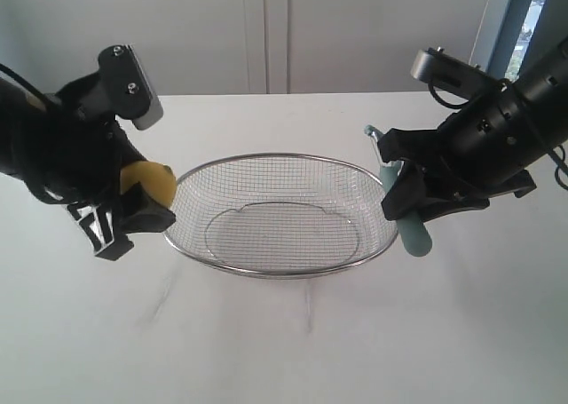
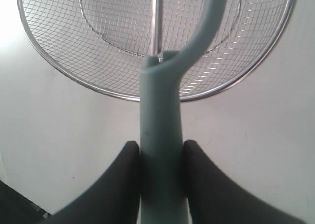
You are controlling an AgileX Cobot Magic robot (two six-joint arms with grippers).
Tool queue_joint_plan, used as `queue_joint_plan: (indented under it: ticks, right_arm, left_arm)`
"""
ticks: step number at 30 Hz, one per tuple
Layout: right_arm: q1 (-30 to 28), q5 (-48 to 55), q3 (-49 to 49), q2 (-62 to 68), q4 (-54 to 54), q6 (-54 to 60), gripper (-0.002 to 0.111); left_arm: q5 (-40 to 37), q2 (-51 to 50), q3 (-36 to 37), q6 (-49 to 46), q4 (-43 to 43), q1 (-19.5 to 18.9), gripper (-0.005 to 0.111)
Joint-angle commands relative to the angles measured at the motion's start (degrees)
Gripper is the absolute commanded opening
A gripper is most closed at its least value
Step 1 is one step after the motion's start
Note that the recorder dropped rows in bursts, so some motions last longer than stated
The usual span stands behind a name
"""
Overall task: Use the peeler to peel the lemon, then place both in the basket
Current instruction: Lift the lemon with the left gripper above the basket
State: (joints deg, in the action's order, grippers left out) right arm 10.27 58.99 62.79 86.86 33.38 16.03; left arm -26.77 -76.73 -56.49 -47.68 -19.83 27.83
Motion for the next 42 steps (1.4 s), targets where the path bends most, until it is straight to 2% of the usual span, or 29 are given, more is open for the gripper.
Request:
queue_joint_plan:
  ticks: [1, 8, 14, 21, 23, 26, 33, 39, 42]
  right_arm:
    - [0.16, -0.41, -0.13, -0.57, 0.24, 0.7, 0.0]
    - [0.16, -1.3, -0.13, -0.57, 0.44, 0.59, 0.0]
    - [0.16, -4.16, -0.13, -0.57, 0.94, 0.55, 0.0]
    - [0.66, -2.22, -0.25, 2.68, 10.78, 11.46, 0.0]
    - [1.22, -2.22, -0.25, 4.13, 12.91, 12.79, 0.0]
    - [2.28, -1.16, -0.25, 6.04, 15.53, 14.21, 0.0]
    - [5.92, 3.98, -0.25, 7.05, 25.12, 24.19, 0.0]
    - [7.3, 4.25, -0.25, 7.05, 25.17, 23.38, 0.0]
    - [7.46, 4.14, -0.25, 6.67, 25.06, 22.4, 0.0]
  left_arm:
    - [0.93, 0.87, -0.24, 0.39, -6.76, 0.23, 0.0]
    - [1.86, 0.77, -0.24, 0.12, -13.15, 0.23, 0.0]
    - [2.26, 0.77, -0.24, -9.78, -15.32, 0.23, 0.0]
    - [2.87, 0.68, -0.24, -40.43, -44.7, 0.23, 0.0]
    - [2.32, 0.68, -0.24, -48.01, -51.02, 0.23, 0.0]
    - [0.83, 0.33, -0.24, -54.1, -55.9, 0.23, 0.0]
    - [-1.66, -2.89, -0.24, -56.16, -57.69, 0.23, 0.0]
    - [-1.11, -4.25, -0.24, -56.16, -57.58, 0.23, 0.0]
    - [2.23, -4.25, -0.24, -56.04, -57.58, 0.23, 0.0]
